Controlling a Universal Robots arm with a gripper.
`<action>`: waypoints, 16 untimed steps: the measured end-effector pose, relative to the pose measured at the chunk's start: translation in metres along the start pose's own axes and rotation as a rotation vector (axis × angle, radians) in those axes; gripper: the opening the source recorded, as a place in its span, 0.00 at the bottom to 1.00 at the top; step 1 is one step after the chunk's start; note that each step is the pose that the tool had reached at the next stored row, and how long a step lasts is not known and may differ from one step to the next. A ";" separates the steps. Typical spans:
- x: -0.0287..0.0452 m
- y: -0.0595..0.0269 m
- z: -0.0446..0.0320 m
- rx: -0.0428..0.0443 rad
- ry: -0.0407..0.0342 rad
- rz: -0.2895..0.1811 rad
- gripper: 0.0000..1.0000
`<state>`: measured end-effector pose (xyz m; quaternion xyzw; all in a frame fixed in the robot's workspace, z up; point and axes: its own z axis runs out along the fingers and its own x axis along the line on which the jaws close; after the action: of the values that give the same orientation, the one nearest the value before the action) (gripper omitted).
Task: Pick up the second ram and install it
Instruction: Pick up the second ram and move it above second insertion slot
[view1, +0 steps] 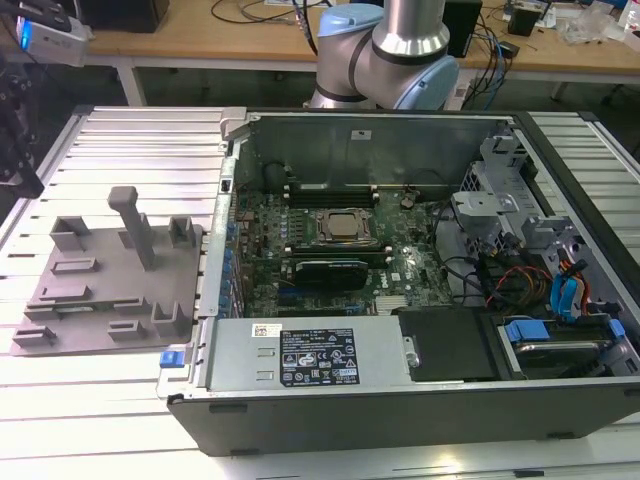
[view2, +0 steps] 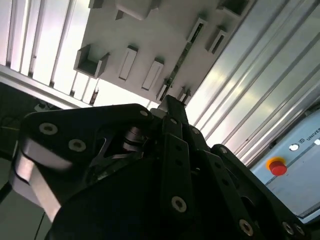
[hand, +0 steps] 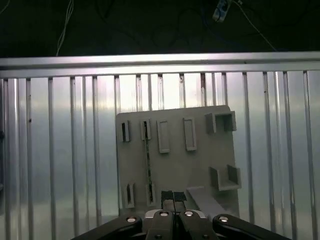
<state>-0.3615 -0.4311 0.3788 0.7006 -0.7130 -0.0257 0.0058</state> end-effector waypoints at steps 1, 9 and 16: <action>0.0000 0.0000 0.0000 -0.0004 0.0007 -0.016 0.08; 0.0010 0.0000 0.0001 -0.0007 0.0011 -0.026 0.28; 0.0039 -0.0006 0.0198 -0.0007 0.0011 -0.026 0.28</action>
<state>-0.3618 -0.4345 0.3589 0.7100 -0.7037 -0.0257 0.0061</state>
